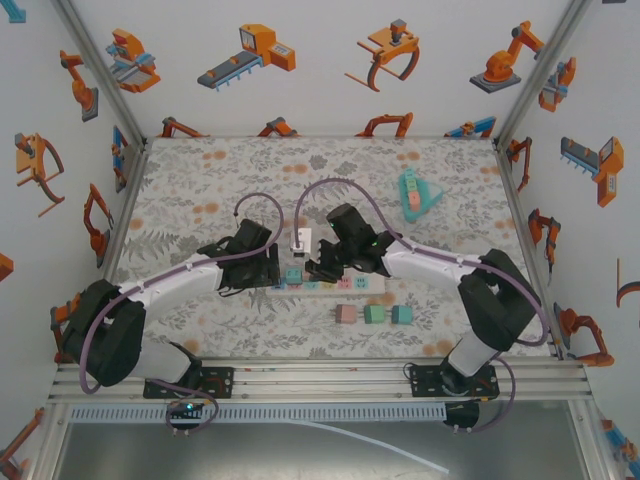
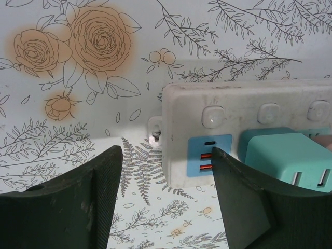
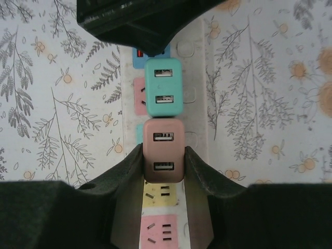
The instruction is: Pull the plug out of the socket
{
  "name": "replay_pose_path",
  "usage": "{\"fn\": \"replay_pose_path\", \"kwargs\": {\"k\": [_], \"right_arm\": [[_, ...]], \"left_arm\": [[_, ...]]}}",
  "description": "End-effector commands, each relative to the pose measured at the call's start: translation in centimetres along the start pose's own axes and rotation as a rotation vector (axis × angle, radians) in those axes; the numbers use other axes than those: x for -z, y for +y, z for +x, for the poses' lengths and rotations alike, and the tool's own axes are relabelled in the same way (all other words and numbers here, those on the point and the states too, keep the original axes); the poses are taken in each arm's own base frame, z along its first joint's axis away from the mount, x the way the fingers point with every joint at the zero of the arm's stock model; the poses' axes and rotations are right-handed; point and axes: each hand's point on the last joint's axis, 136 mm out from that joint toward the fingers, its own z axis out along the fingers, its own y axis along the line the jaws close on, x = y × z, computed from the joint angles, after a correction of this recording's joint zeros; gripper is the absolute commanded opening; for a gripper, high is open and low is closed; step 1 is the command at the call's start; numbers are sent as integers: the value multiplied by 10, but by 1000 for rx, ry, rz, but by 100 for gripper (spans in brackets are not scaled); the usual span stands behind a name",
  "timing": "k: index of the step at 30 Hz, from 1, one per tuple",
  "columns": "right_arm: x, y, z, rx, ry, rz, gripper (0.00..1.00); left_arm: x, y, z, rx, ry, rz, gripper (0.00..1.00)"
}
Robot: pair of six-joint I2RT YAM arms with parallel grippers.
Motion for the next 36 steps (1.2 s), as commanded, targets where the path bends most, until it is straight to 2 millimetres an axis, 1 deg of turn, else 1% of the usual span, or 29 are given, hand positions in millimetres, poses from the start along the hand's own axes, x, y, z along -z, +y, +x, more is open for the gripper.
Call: {"fn": "replay_pose_path", "kwargs": {"k": [1, 5, 7, 8, 9, 10, 12, 13, 16, 18, 19, 21, 26, 30, 34, 36], "right_arm": [[22, -7, -47, 64, -161, 44, 14], [30, -6, -48, 49, -168, 68, 13], [38, -8, -55, 11, -192, 93, 13], [44, -12, -60, -38, -217, 124, 13], [51, -20, -66, -106, -243, 173, 13], [61, -33, -70, -213, -272, 254, 13], [80, -57, -64, -475, -295, 400, 10], [89, -62, -60, -585, -298, 447, 8], [108, -62, -49, -858, -325, 507, 9], [117, -56, -46, -983, -360, 514, 9], [121, -51, -45, -1022, -375, 524, 9], [126, -41, -42, -1072, -401, 566, 9], [128, -17, -34, -1187, -465, 634, 10], [121, -1, -24, -1268, -512, 660, 10], [101, 12, -13, -1313, -518, 655, 12], [90, 18, -8, -1323, -502, 645, 14]], "left_arm": [[-13, 57, 44, -63, 129, -251, 64], [-10, 52, 40, -57, 120, -231, 64], [-6, 45, 36, -44, 106, -201, 64], [-4, 42, 35, -34, 97, -184, 65], [-2, 39, 32, -27, 88, -169, 65], [1, 35, 30, -18, 79, -151, 66], [8, 30, 25, 2, 58, -120, 67], [11, 28, 23, 11, 45, -107, 68], [21, 24, 13, 28, 3, -78, 68], [28, 22, 8, 33, -24, -62, 68], [32, 20, 4, 36, -39, -51, 68], [41, 17, -3, 38, -70, -30, 72], [70, 6, -18, 15, -156, 56, 74], [103, -20, -20, -74, -214, 246, 75], [142, -46, -18, -183, -287, 441, 75], [161, -55, -16, -235, -326, 508, 73]]}}
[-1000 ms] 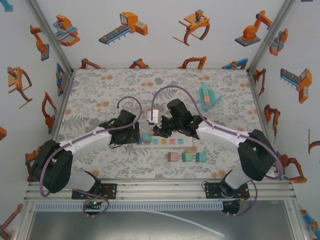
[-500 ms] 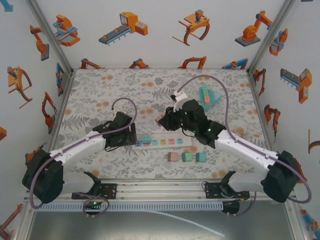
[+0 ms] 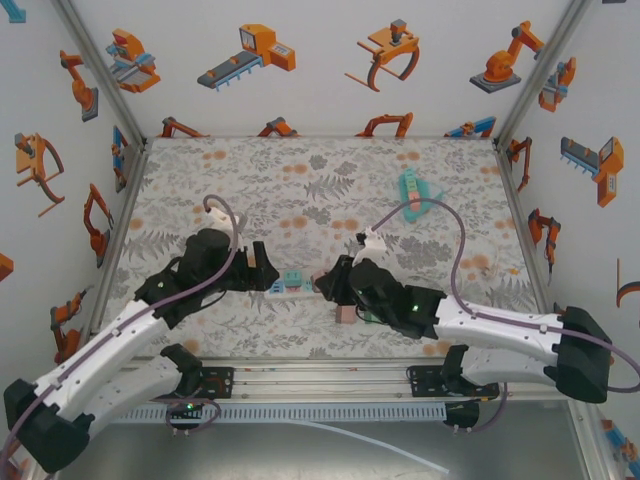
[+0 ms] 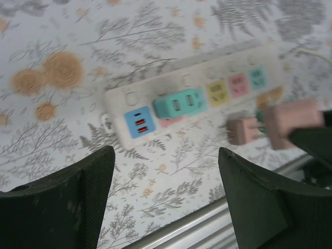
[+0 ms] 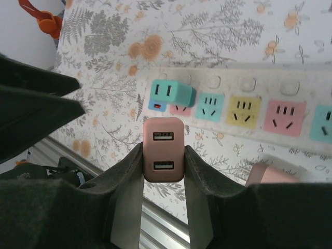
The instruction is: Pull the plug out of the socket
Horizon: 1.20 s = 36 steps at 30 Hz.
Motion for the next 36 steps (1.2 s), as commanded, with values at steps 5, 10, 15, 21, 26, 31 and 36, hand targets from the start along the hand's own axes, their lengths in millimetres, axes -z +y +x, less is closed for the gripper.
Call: {"fn": "replay_pose_path", "kwargs": {"k": [5, 10, 15, 21, 26, 31, 36], "right_arm": [[-16, -4, 19, -99, -58, 53, 16], [-27, -13, 41, -89, -41, 123, 18], [-37, -25, 60, -95, -25, 169, 19], [-43, -42, 70, -105, -46, 219, 21], [-44, -53, 75, -142, -68, 216, 22], [-48, -56, 79, -141, -63, 222, 28], [-50, -60, 85, -142, -52, 238, 35]], "left_arm": [[33, -53, 4, -244, -47, 268, 71], [45, -77, 16, -423, -40, 360, 73], [59, -104, 36, -626, 25, 480, 79], [63, -103, 42, -795, 35, 441, 83], [64, -104, 39, -849, 19, 434, 84], [63, -103, 44, -849, 28, 431, 85], [61, -101, 48, -863, 32, 416, 86]]}}
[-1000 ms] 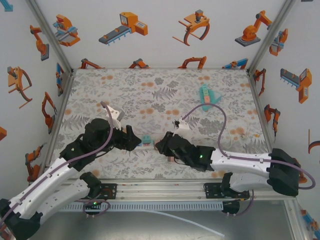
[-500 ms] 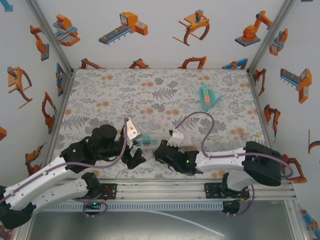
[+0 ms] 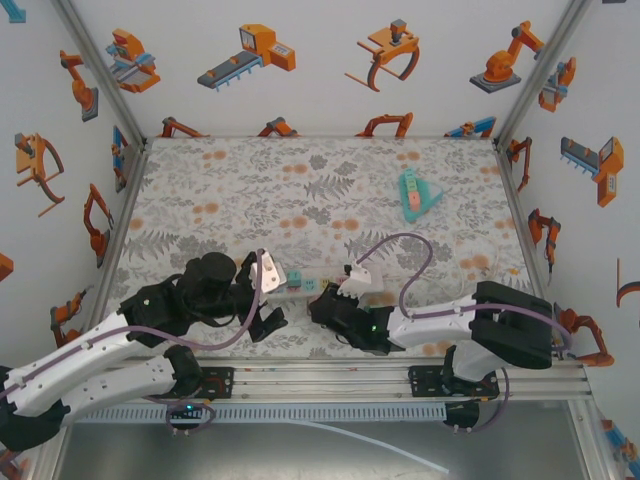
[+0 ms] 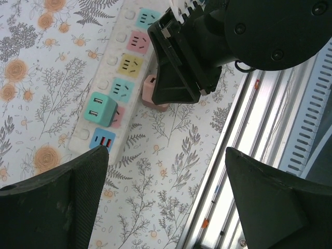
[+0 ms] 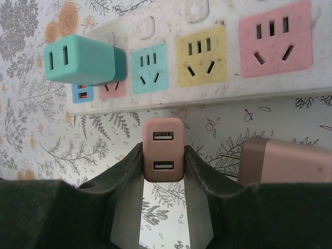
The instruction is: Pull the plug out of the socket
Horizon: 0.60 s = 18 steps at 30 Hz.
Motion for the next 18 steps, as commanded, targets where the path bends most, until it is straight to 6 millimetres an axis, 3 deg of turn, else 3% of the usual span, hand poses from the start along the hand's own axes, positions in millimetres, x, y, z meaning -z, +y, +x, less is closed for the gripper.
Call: {"fn": "replay_pose_path", "kwargs": {"k": [1, 8, 18], "right_arm": [[-2, -5, -3, -26, -44, 20, 36], [2, -10, 0, -28, -34, 33, 50], [15, -12, -6, -34, -41, 33, 52]], "left_arm": [[2, 2, 2, -35, 10, -18, 86], [-1, 4, 4, -36, 23, -33, 86], [-2, 9, 6, -25, 29, -62, 86]]}}
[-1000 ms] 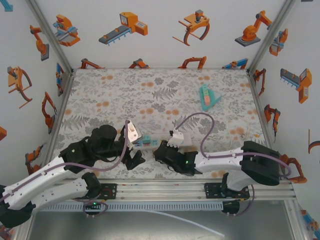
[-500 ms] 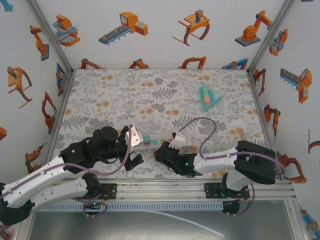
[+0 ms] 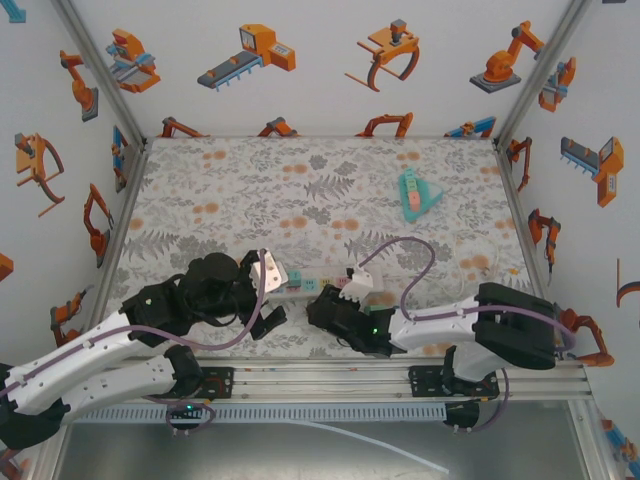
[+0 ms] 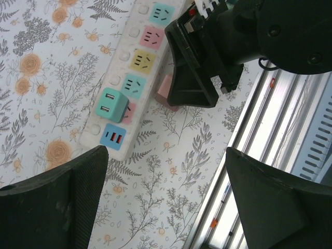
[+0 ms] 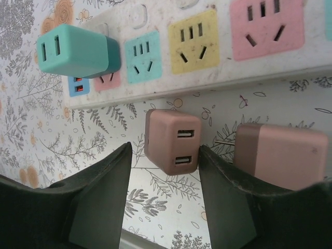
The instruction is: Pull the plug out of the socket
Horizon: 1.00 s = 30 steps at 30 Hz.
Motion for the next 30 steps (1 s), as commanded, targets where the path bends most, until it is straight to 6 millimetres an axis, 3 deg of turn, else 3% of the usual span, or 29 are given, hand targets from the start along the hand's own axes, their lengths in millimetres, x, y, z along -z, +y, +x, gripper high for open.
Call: {"fn": "replay_pose_path", "kwargs": {"k": [1, 9, 13, 16, 20, 24, 30], "right_arm": [[9, -7, -13, -14, -55, 19, 52], [30, -11, -36, -4, -107, 27, 52], [50, -6, -62, 52, -184, 11, 52], [65, 1, -88, 189, -281, 16, 53], [85, 32, -115, 421, -383, -39, 53], [95, 65, -124, 651, -466, -131, 56], [90, 109, -104, 1126, -477, -345, 60]], "left_arm": [[0, 2, 3, -7, 10, -16, 86], [-2, 6, 4, 11, 11, -45, 86], [-1, 17, 4, 32, 11, -106, 86], [-1, 33, 4, 70, -6, -203, 86], [2, 53, 3, 169, -50, -323, 86], [6, 76, 6, 282, -89, -456, 86], [15, 106, 32, 474, -57, -617, 86]]}}
